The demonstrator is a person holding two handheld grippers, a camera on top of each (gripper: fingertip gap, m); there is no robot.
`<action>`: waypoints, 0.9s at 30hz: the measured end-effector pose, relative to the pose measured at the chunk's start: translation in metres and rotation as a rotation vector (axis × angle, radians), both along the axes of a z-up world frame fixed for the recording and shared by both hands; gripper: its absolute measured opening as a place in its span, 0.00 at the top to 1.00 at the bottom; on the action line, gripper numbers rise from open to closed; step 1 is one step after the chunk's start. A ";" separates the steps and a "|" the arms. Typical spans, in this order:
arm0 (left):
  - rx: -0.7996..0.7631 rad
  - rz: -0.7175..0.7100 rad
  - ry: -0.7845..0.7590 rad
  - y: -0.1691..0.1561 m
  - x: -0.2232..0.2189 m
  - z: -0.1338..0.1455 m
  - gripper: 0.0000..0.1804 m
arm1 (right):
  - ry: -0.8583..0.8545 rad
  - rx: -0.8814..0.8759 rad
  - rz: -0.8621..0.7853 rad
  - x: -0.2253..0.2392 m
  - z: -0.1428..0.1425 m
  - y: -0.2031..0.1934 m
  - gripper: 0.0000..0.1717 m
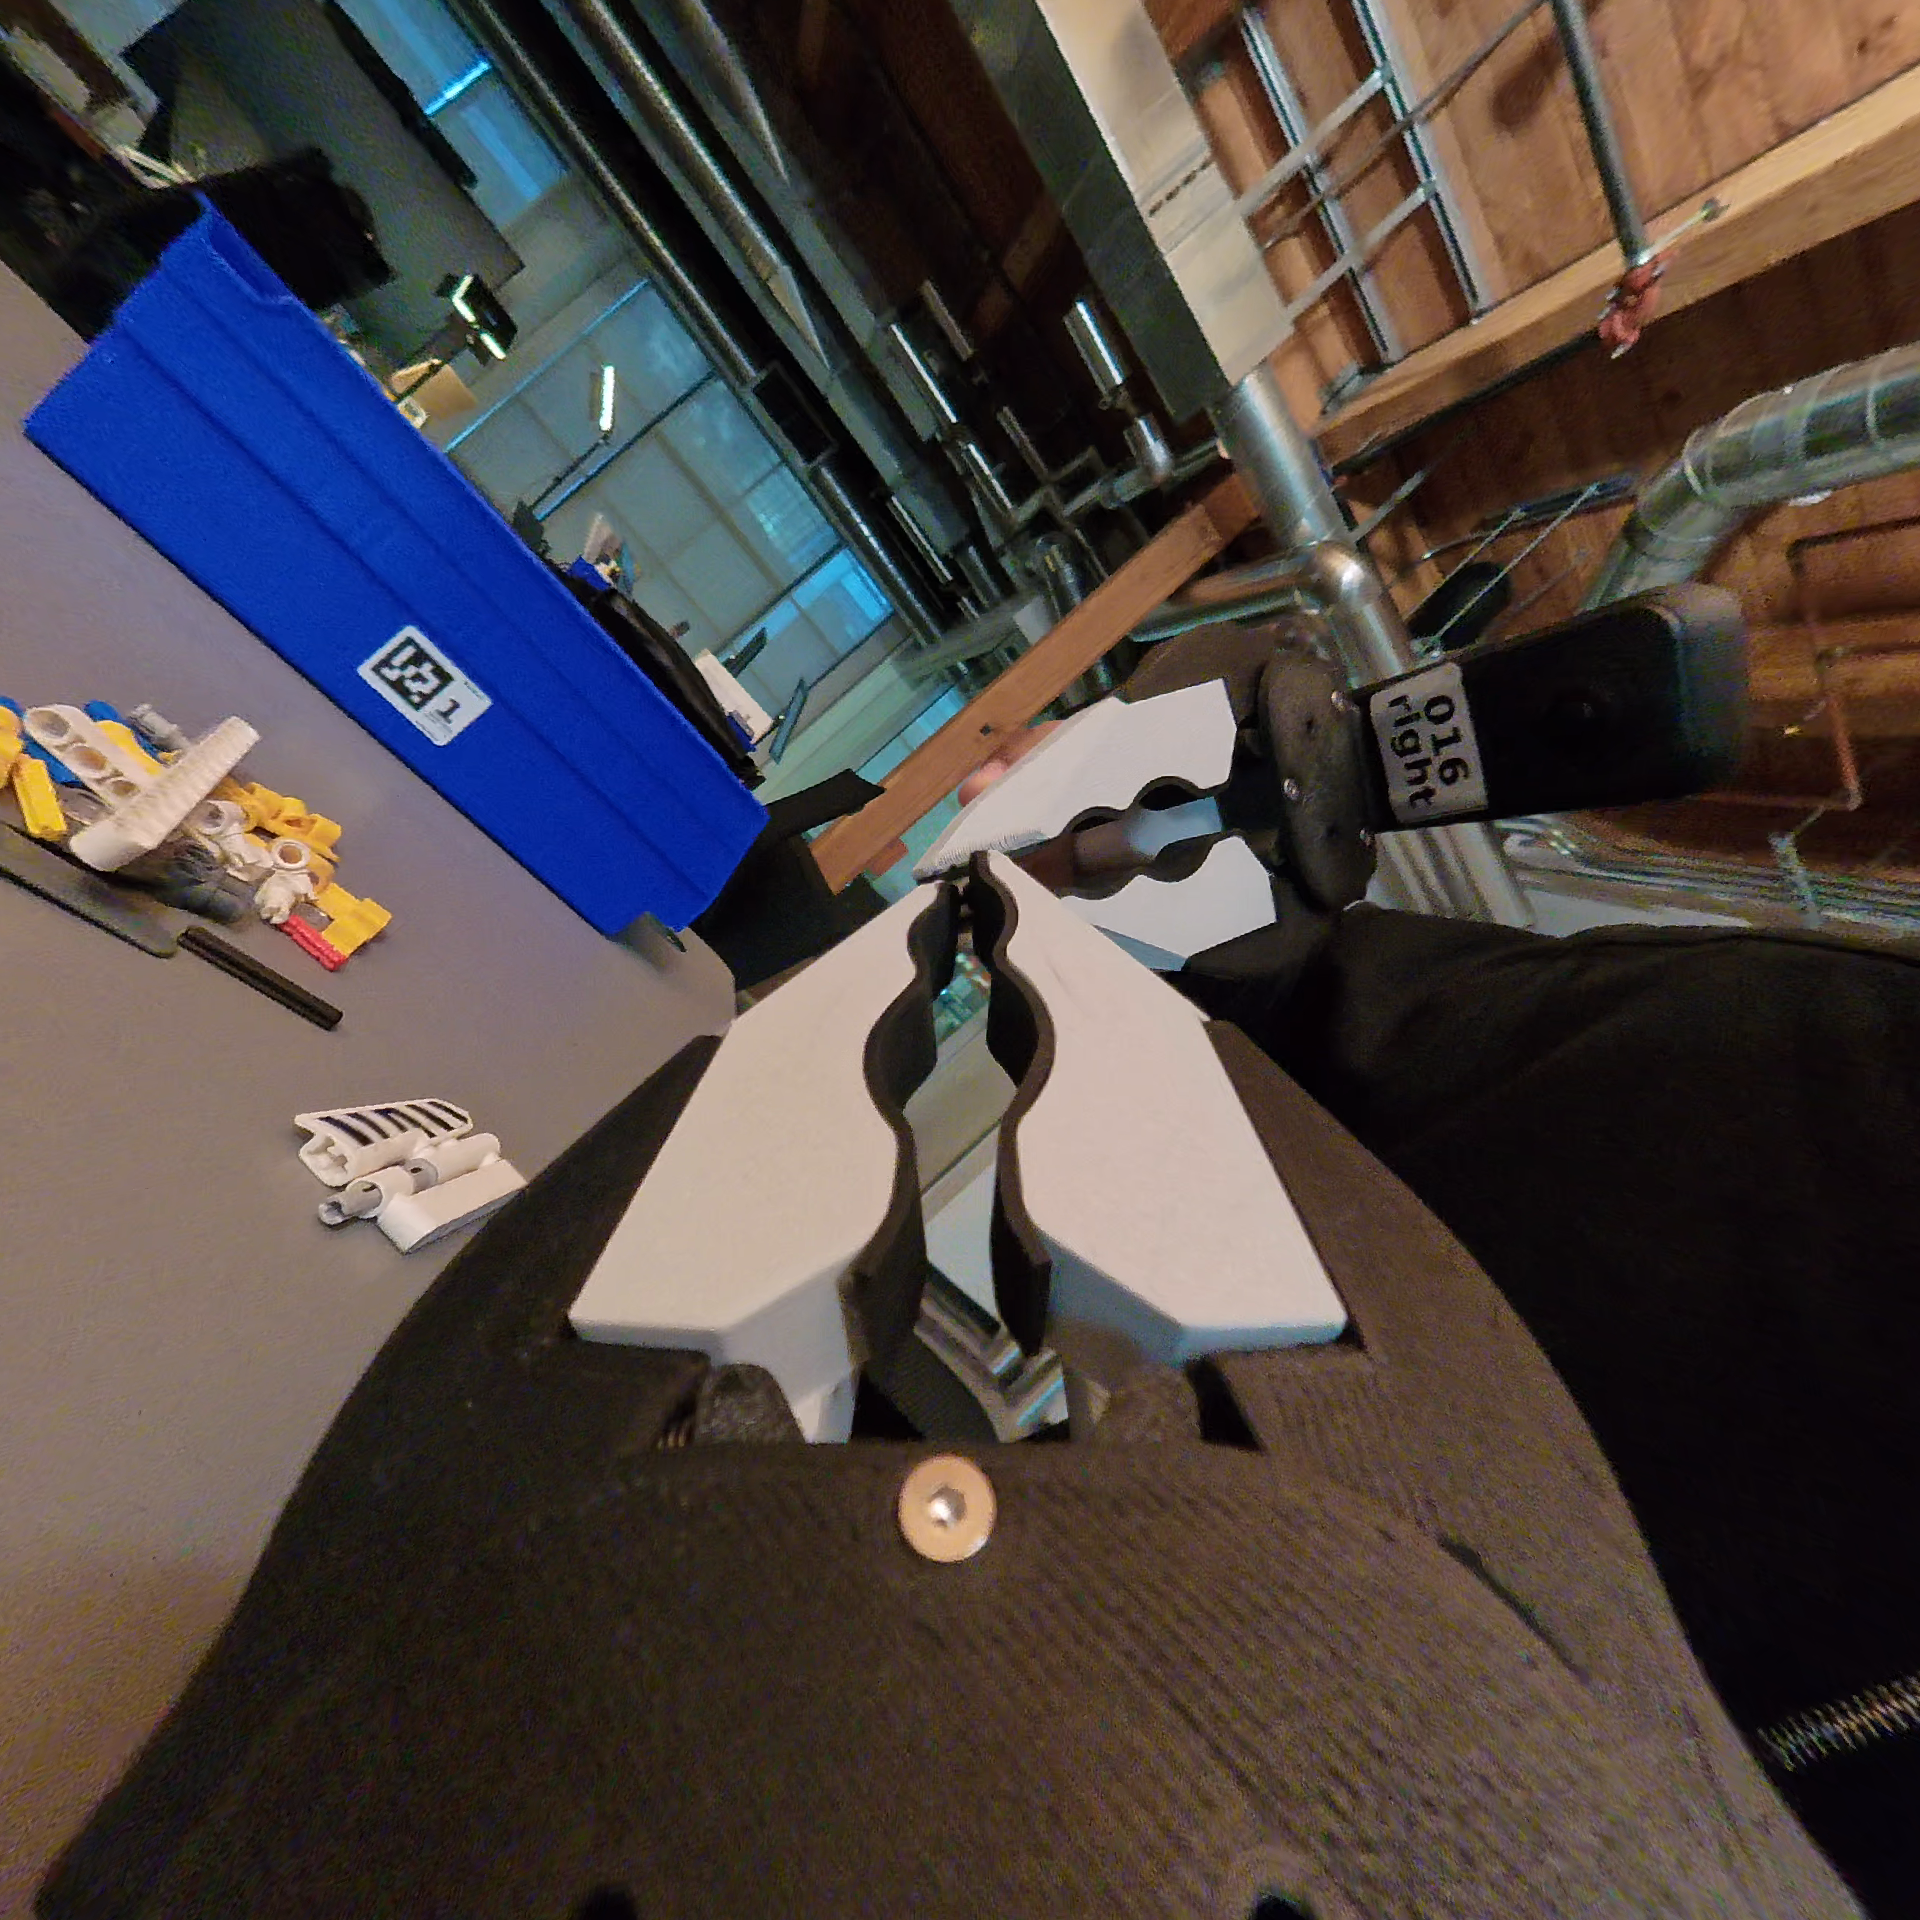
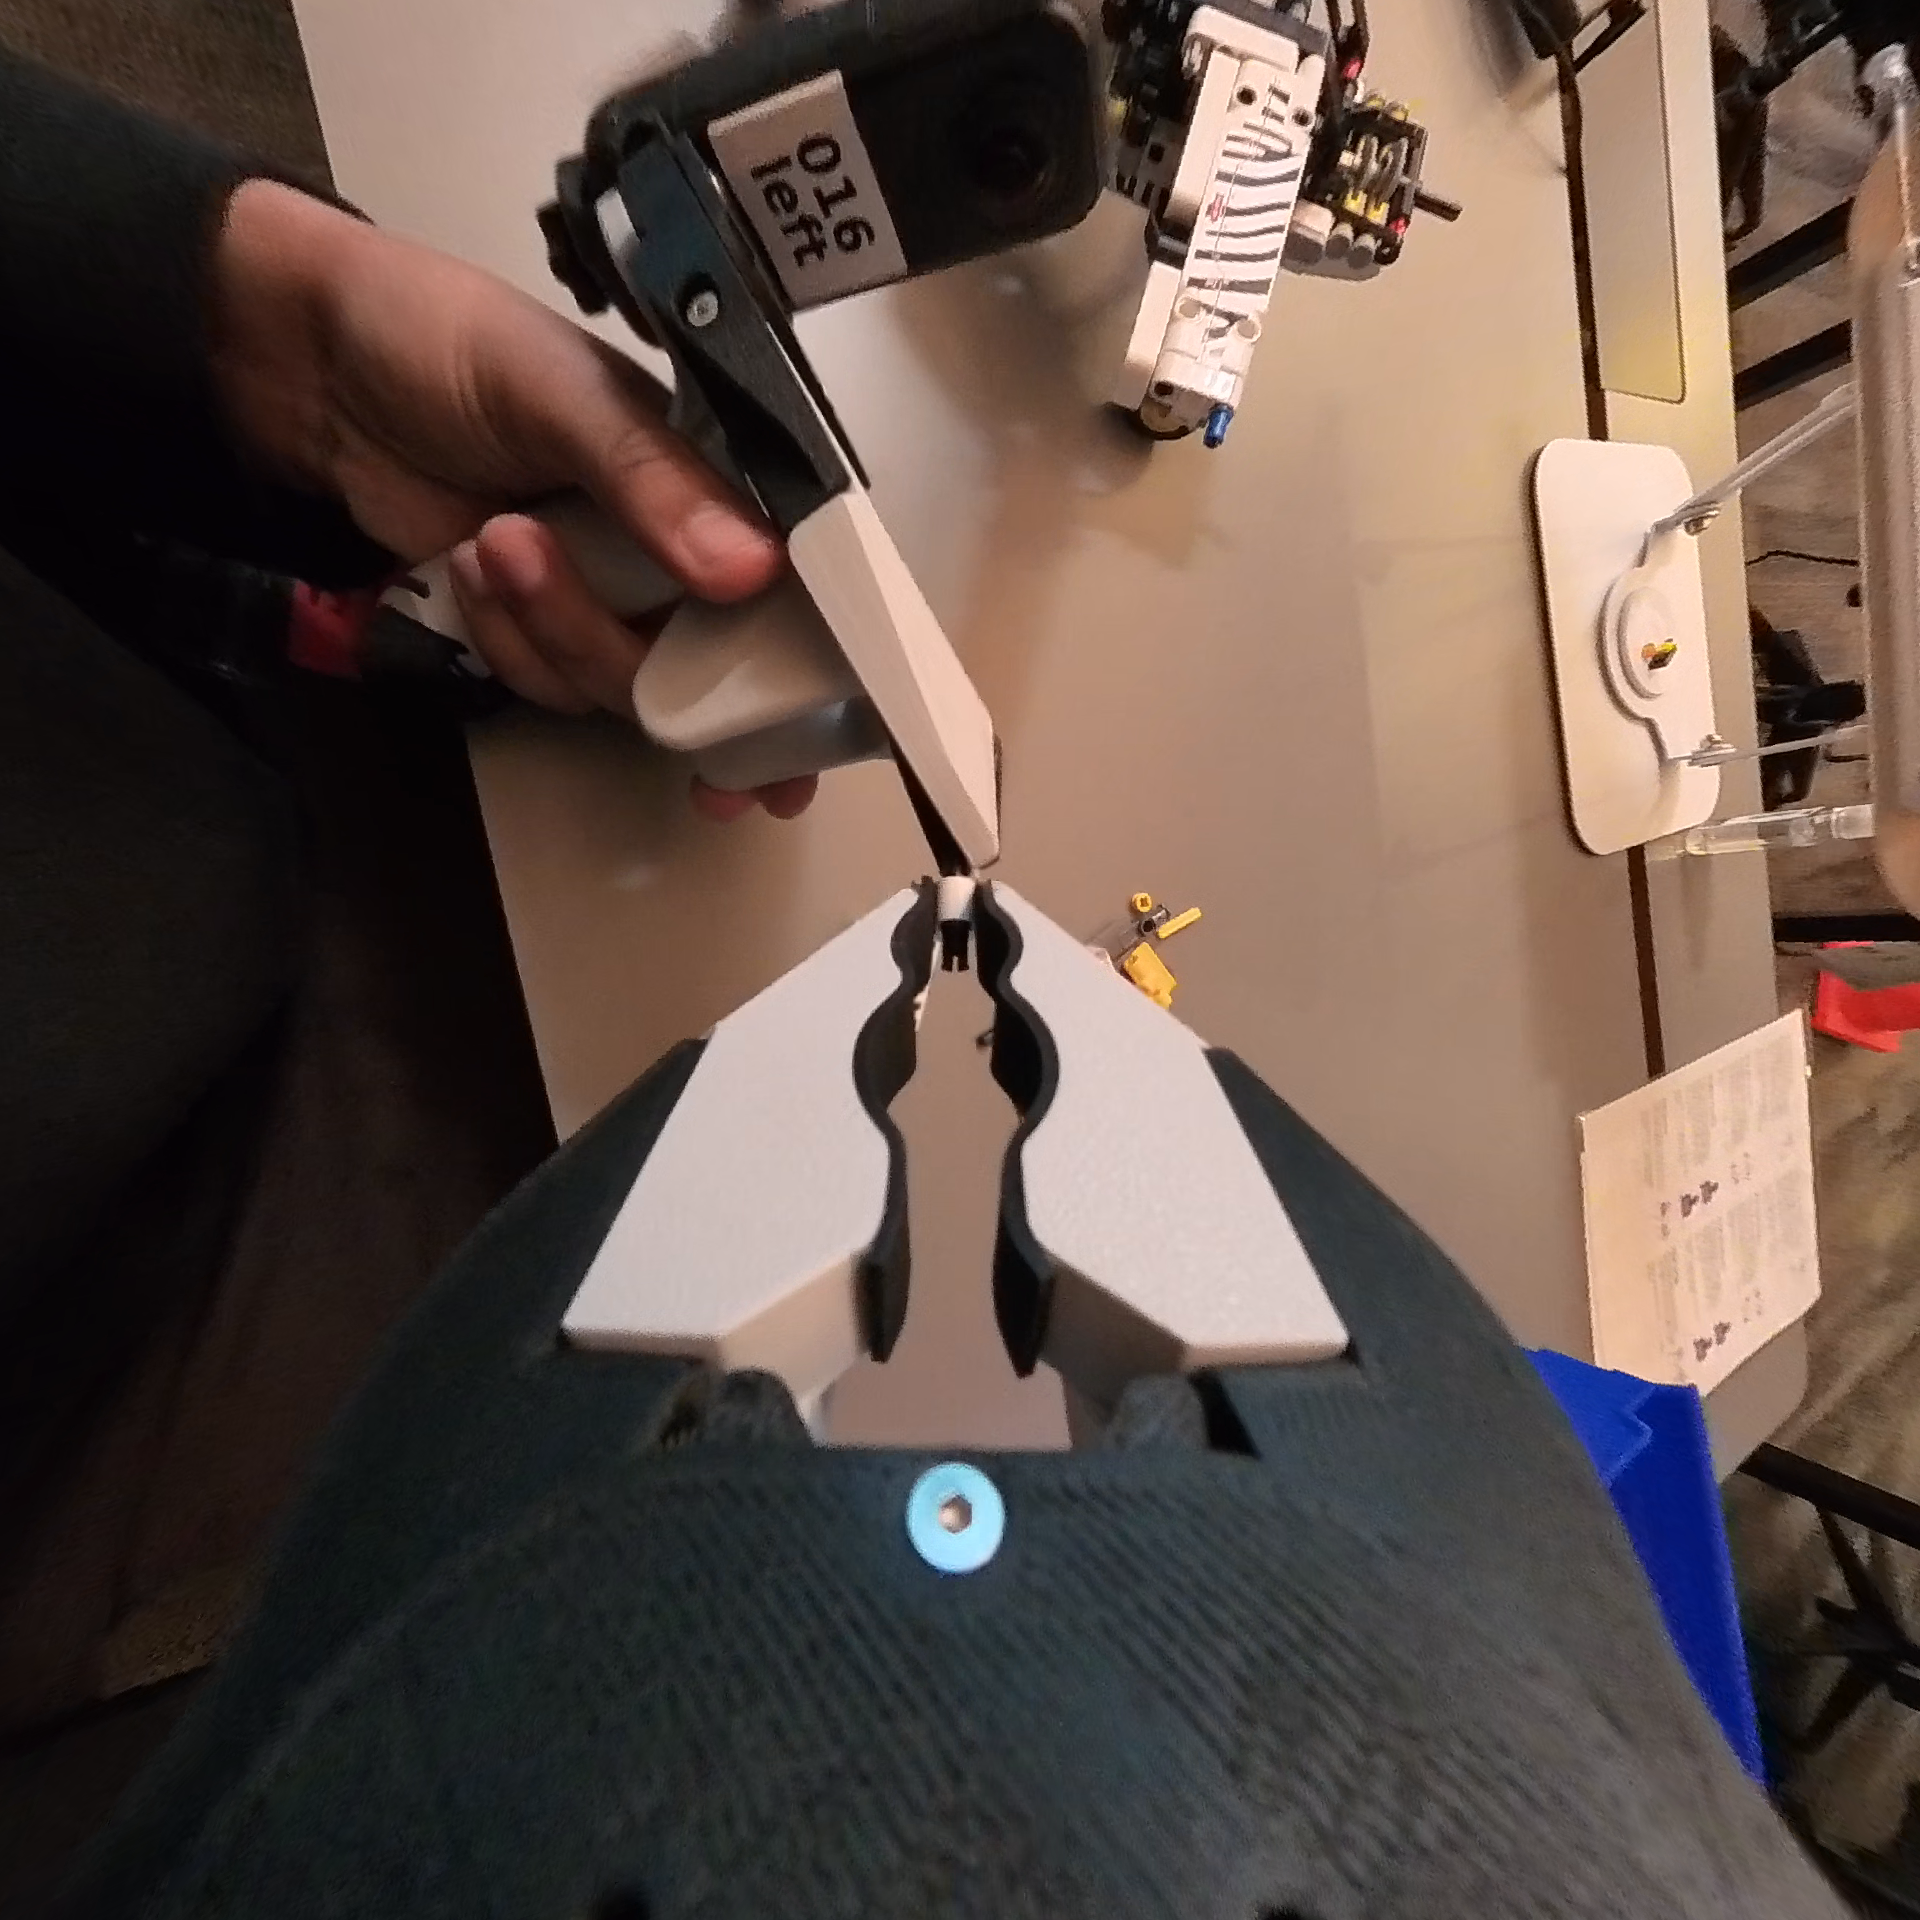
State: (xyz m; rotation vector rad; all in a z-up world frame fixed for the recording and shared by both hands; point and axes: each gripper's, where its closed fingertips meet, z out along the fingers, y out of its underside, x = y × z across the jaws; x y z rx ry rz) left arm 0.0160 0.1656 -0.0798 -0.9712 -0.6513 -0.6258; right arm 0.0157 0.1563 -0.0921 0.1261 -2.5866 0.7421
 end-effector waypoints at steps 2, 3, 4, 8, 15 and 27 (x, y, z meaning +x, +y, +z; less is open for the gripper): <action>0.033 -0.011 -0.007 -0.003 0.000 0.002 1.00 | -0.006 -0.030 -0.001 0.001 0.004 -0.003 0.97; 0.056 -0.011 -0.017 -0.006 -0.002 0.004 1.00 | -0.004 -0.046 -0.001 0.001 0.006 -0.004 0.97; 0.083 -0.013 -0.031 -0.009 -0.003 0.005 1.00 | -0.006 -0.062 0.002 0.001 0.009 -0.005 0.97; 0.125 -0.017 -0.044 -0.014 -0.004 0.008 1.00 | -0.010 -0.096 -0.016 -0.001 0.012 -0.004 0.97; 0.070 -0.012 -0.002 -0.006 0.002 0.006 0.93 | 0.012 -0.052 -0.011 -0.001 0.008 0.001 0.97; 0.051 -0.025 0.020 -0.001 0.006 0.006 0.98 | 0.059 -0.002 0.015 0.001 0.005 0.001 0.97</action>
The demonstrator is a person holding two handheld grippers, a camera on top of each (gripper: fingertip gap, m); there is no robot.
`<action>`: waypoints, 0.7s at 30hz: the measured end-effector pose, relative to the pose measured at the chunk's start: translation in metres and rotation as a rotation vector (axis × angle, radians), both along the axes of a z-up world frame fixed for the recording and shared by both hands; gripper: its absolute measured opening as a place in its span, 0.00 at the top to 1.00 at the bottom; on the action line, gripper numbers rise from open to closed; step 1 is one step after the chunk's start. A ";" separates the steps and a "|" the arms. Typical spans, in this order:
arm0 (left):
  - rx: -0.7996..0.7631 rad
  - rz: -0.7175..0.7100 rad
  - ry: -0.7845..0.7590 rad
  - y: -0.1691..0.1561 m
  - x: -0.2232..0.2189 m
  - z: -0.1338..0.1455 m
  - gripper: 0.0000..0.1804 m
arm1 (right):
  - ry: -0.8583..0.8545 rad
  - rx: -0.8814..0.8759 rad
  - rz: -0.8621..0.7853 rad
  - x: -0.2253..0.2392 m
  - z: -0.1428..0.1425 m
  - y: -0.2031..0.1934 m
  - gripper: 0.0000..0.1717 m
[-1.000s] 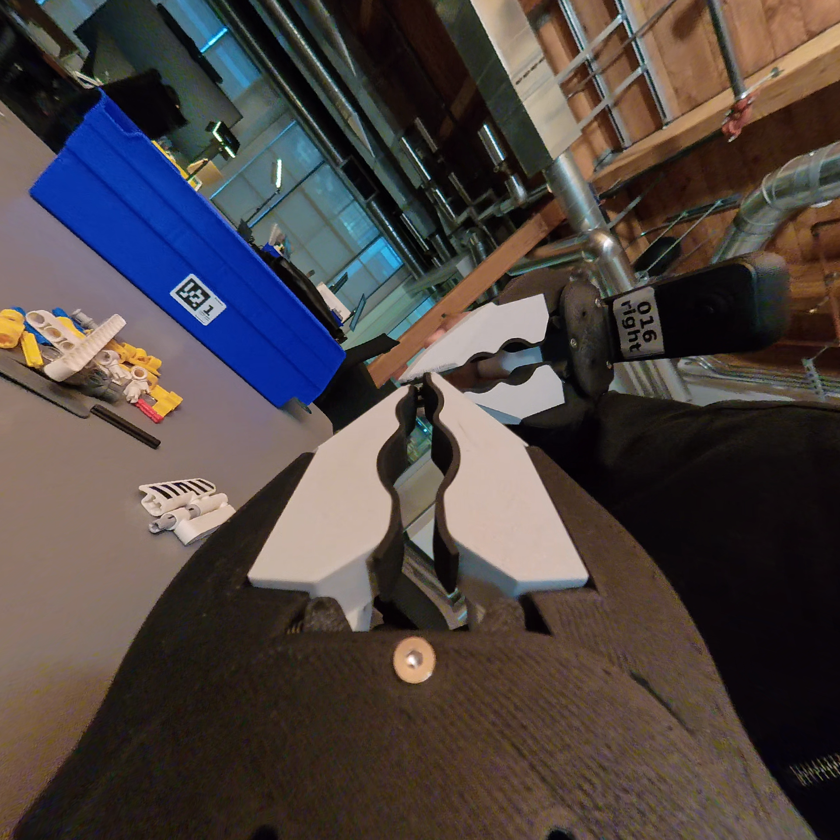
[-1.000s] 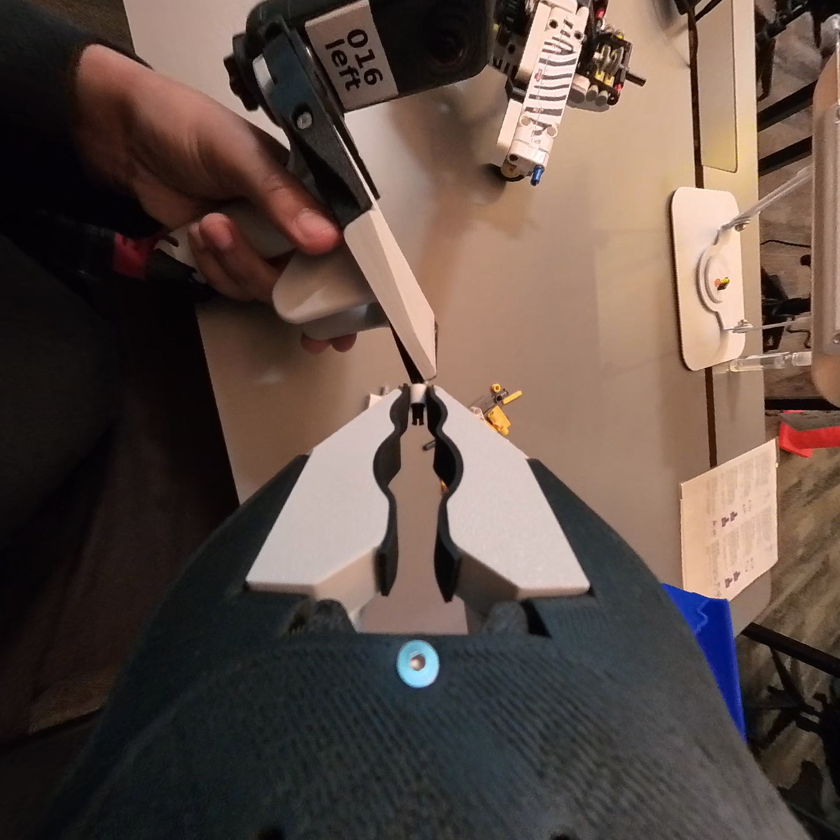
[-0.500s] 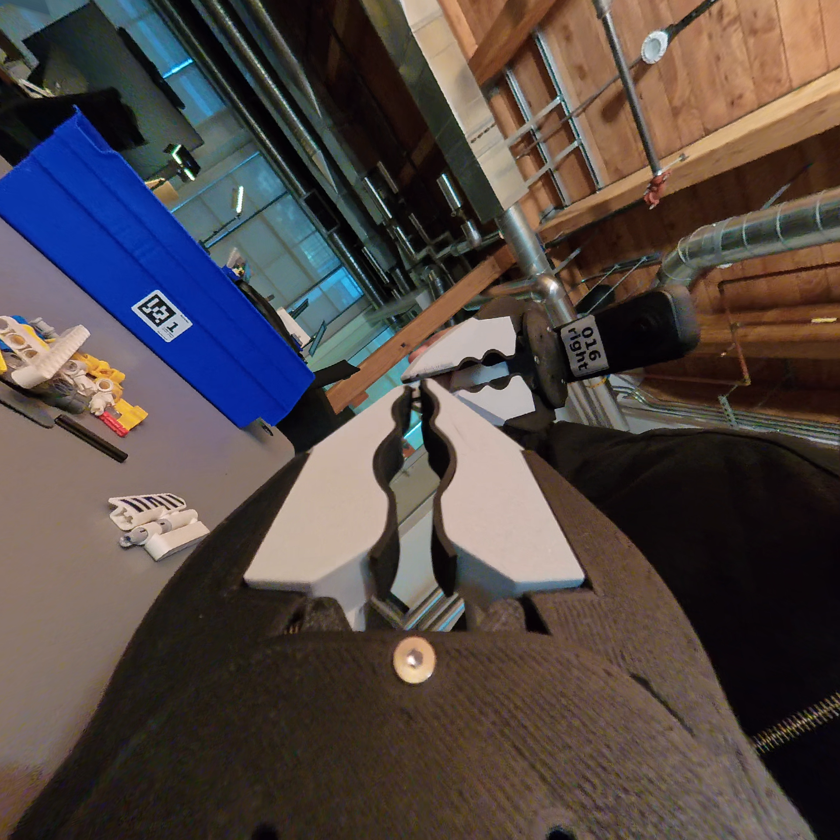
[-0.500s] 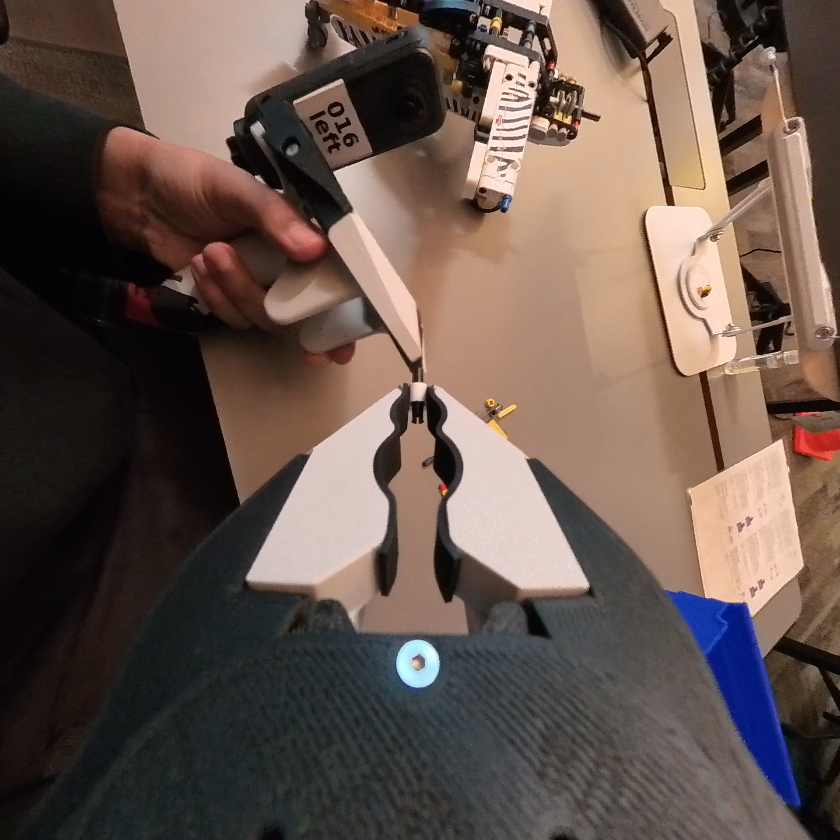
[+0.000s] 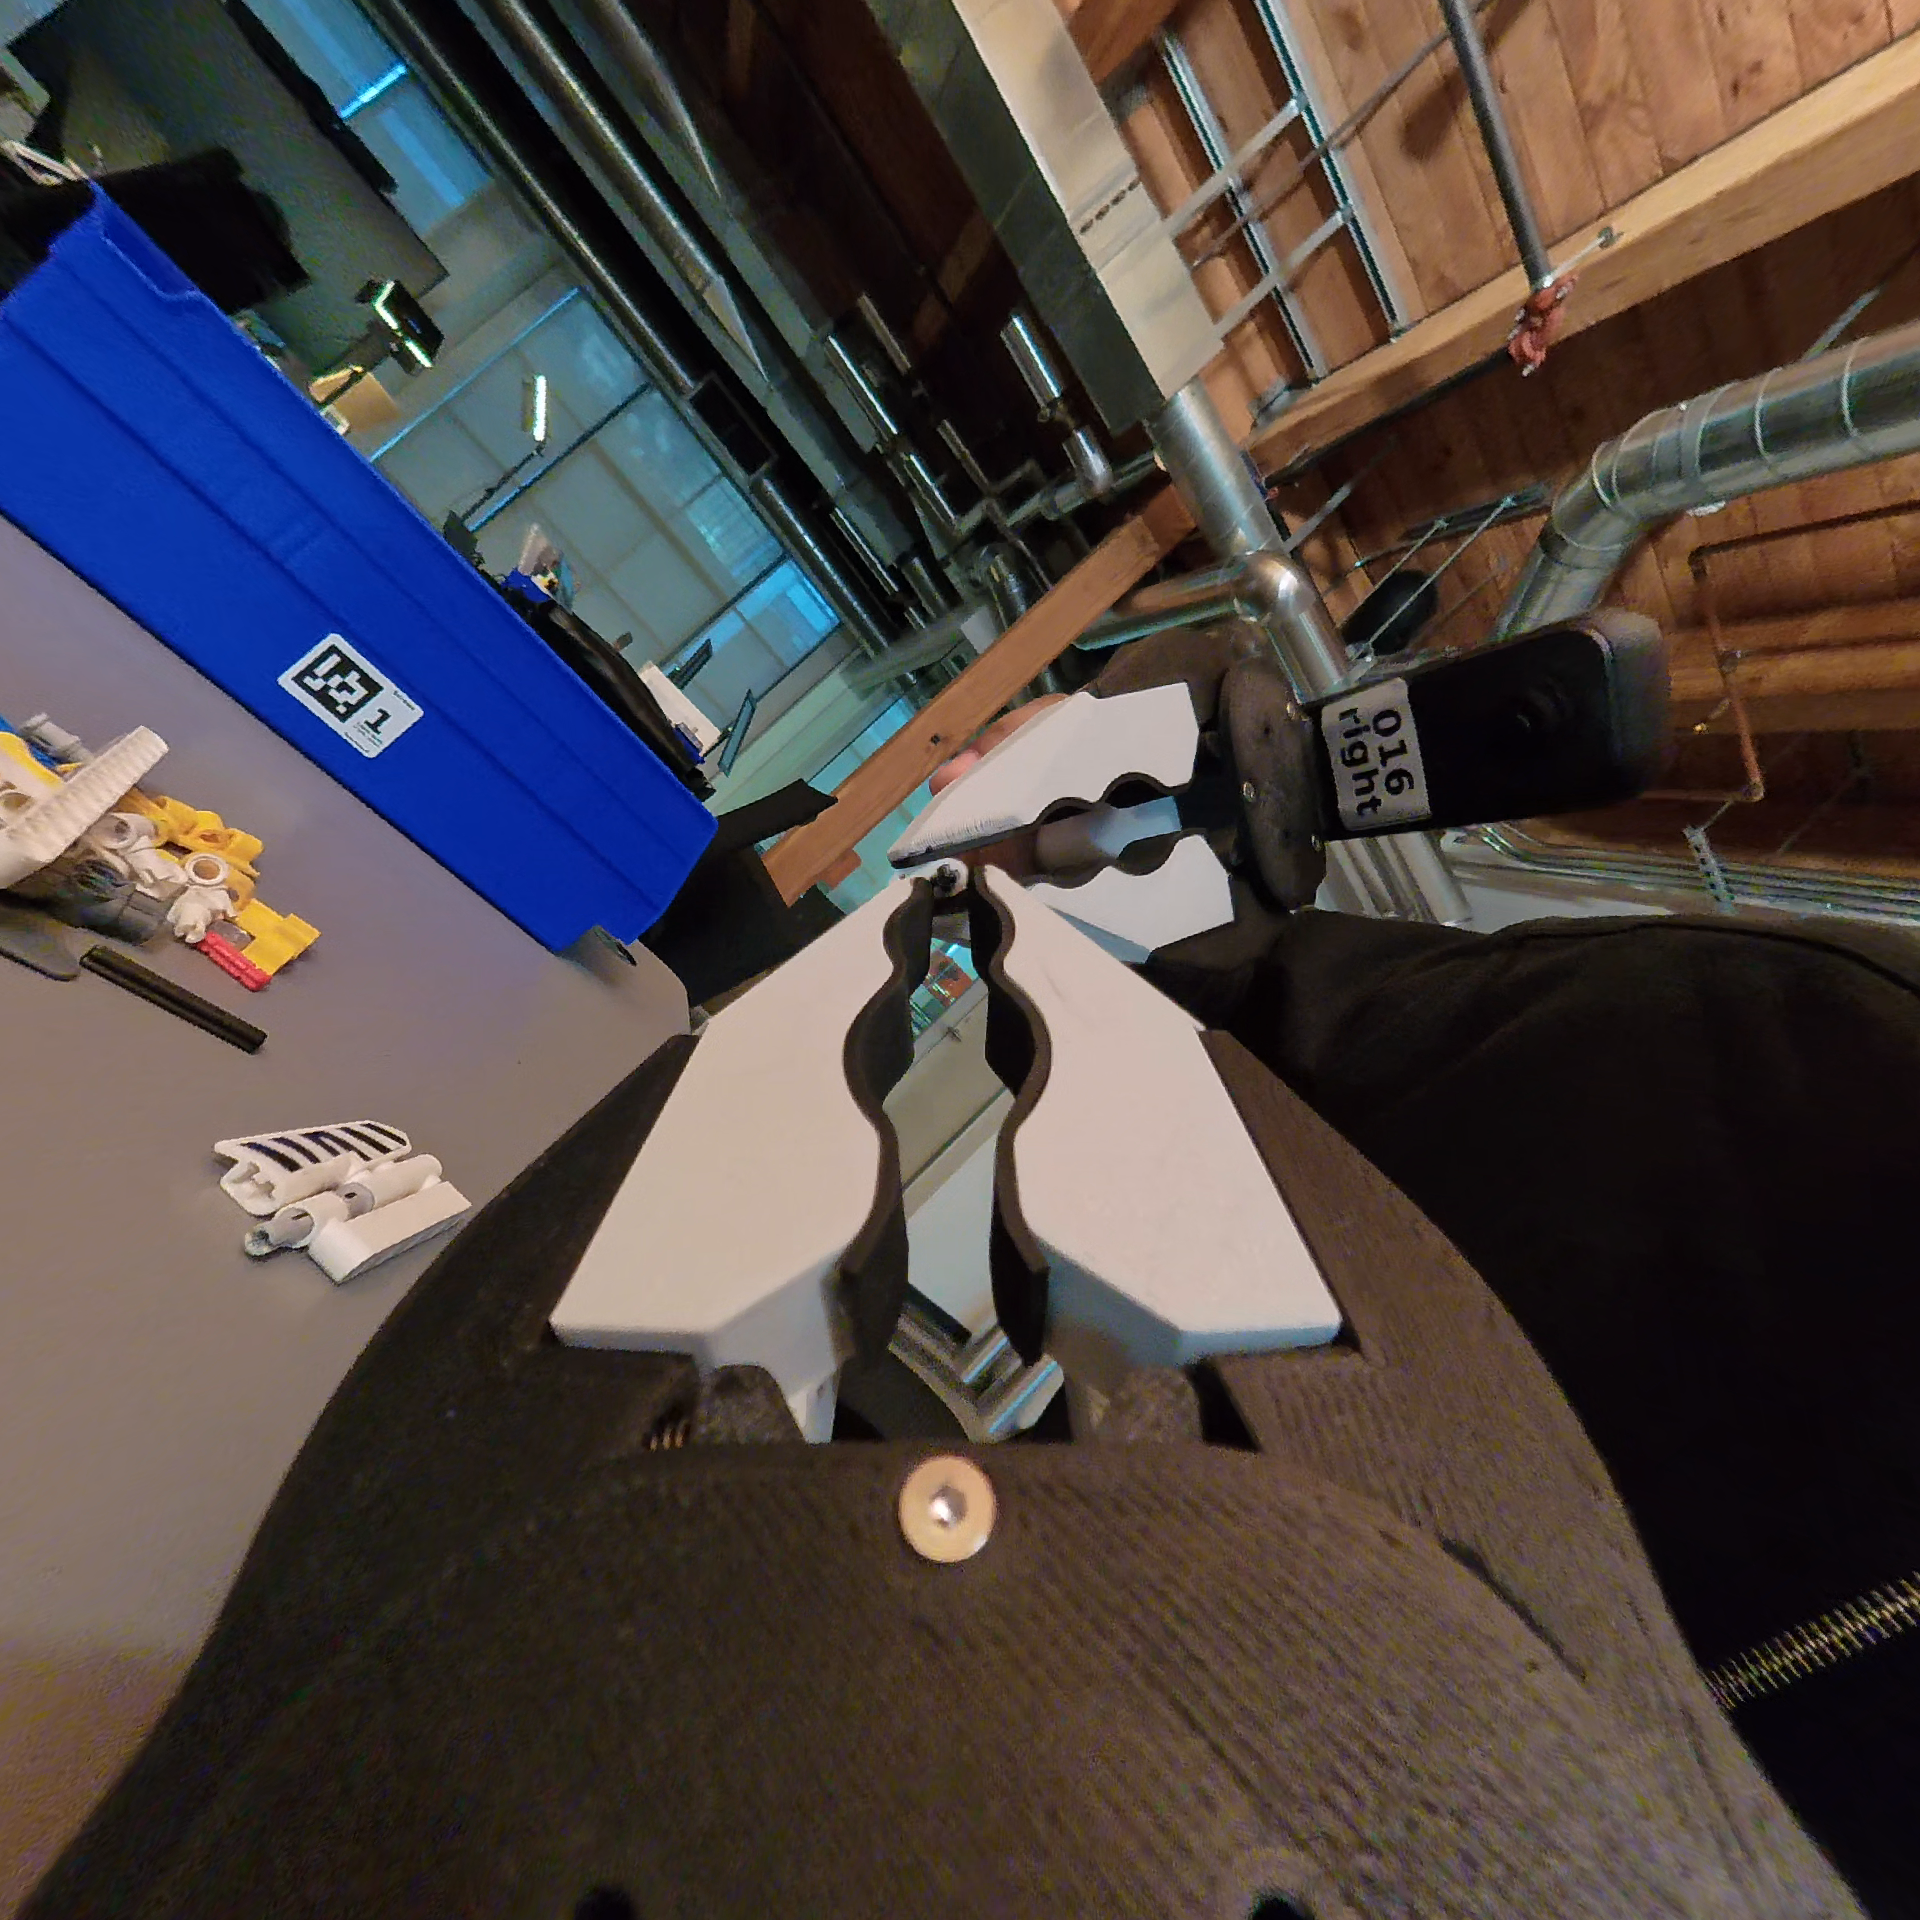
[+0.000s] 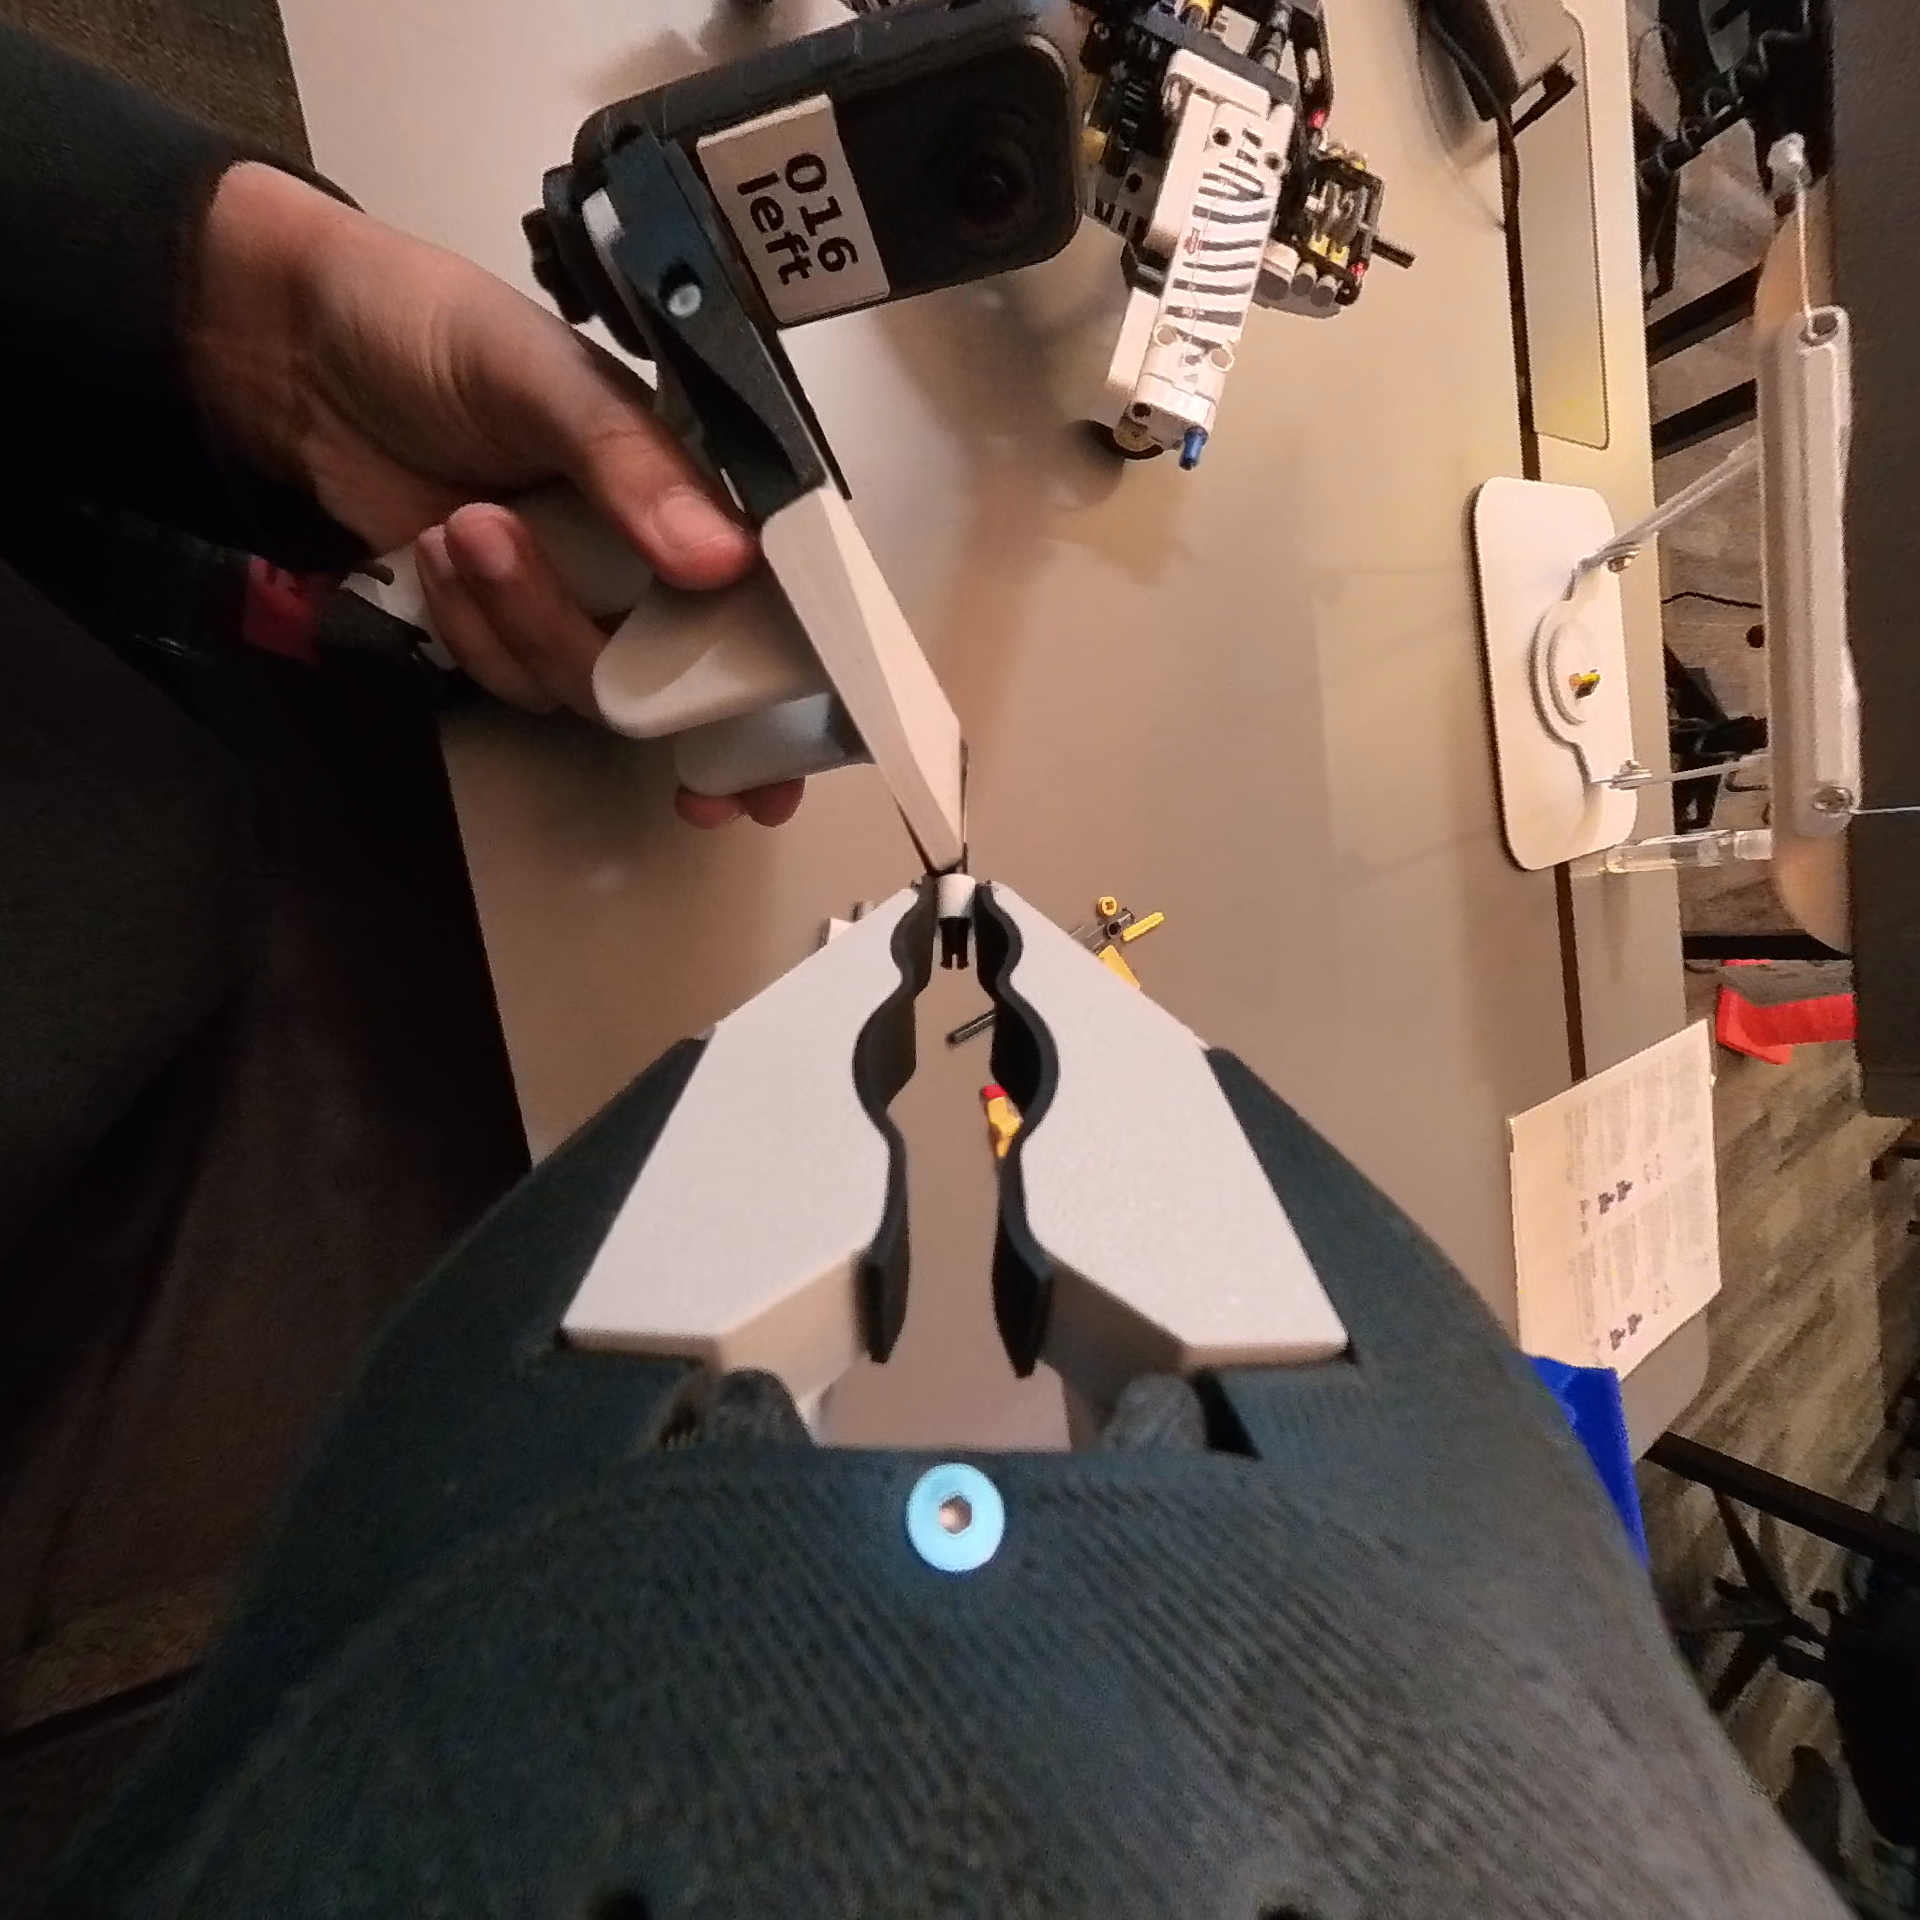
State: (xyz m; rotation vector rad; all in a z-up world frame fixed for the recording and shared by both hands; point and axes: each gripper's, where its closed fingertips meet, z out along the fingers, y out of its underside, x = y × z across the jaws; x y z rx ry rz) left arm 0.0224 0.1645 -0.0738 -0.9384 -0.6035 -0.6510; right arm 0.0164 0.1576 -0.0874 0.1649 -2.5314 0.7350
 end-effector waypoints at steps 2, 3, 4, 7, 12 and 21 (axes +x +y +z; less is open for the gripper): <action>0.007 0.001 -0.004 -0.001 -0.001 0.000 1.00 | 0.008 0.002 0.004 0.000 0.001 -0.001 0.97; 0.010 -0.001 -0.005 -0.001 -0.001 0.000 1.00 | 0.009 0.003 0.006 0.000 0.001 -0.001 0.97; 0.013 -0.005 -0.006 -0.001 0.000 0.001 1.00 | 0.010 0.002 0.010 0.000 0.001 -0.001 0.97; 0.015 -0.011 -0.006 -0.001 0.000 0.001 1.00 | 0.020 0.007 0.021 0.001 0.001 -0.001 0.97; 0.020 -0.014 -0.016 -0.001 0.000 0.001 0.98 | 0.034 0.024 0.038 0.002 0.000 -0.002 0.97; 0.059 -0.050 -0.032 -0.004 0.001 0.003 0.99 | -0.022 -0.067 0.036 0.006 0.004 -0.006 0.96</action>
